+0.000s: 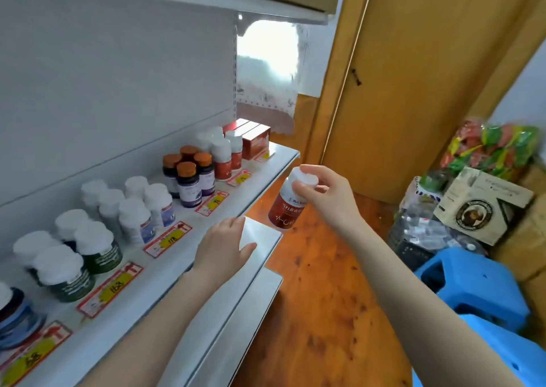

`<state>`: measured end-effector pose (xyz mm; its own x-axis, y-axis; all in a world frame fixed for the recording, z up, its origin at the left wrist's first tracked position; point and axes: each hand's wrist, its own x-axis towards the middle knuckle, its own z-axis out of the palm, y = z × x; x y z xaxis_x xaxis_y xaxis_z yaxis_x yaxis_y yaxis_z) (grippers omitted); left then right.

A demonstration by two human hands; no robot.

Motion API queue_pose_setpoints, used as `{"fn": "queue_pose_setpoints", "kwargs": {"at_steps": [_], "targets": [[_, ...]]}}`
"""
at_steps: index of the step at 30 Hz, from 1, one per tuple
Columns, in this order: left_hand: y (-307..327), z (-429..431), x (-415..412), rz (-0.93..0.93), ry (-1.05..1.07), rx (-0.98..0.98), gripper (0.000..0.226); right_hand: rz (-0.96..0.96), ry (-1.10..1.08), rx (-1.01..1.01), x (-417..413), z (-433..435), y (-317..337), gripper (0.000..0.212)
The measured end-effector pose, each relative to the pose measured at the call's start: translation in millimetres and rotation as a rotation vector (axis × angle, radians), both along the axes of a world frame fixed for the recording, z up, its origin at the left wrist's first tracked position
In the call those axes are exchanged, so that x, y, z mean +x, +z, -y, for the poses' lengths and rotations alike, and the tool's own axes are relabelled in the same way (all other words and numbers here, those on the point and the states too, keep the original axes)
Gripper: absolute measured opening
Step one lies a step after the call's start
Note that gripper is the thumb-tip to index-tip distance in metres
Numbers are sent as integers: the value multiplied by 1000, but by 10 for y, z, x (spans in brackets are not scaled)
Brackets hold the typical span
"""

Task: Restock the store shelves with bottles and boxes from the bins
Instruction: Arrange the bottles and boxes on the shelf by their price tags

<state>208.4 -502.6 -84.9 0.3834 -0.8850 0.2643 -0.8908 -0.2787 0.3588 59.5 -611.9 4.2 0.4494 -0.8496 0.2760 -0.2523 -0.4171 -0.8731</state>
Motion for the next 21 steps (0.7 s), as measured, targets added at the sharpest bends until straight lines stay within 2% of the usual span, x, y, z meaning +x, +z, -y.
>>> {"fn": "queue_pose_setpoints", "kwargs": {"at_steps": [6, 12, 19, 21], "targets": [[-186, 743, 259, 101, 56, 56, 49, 49, 35, -24, 328, 797, -40, 34], [-377, 1240, 416, 153, 187, 70, 38, 124, 245, -51, 939, 1557, -16, 31], [-471, 1542, 376, 63, 377, 107, 26, 248, 561, 1, 1748, 2160, 184, 30], [-486, 1575, 374, 25, 406, 142, 32, 293, 641, 38, 1970, 2194, 187, 29]]}}
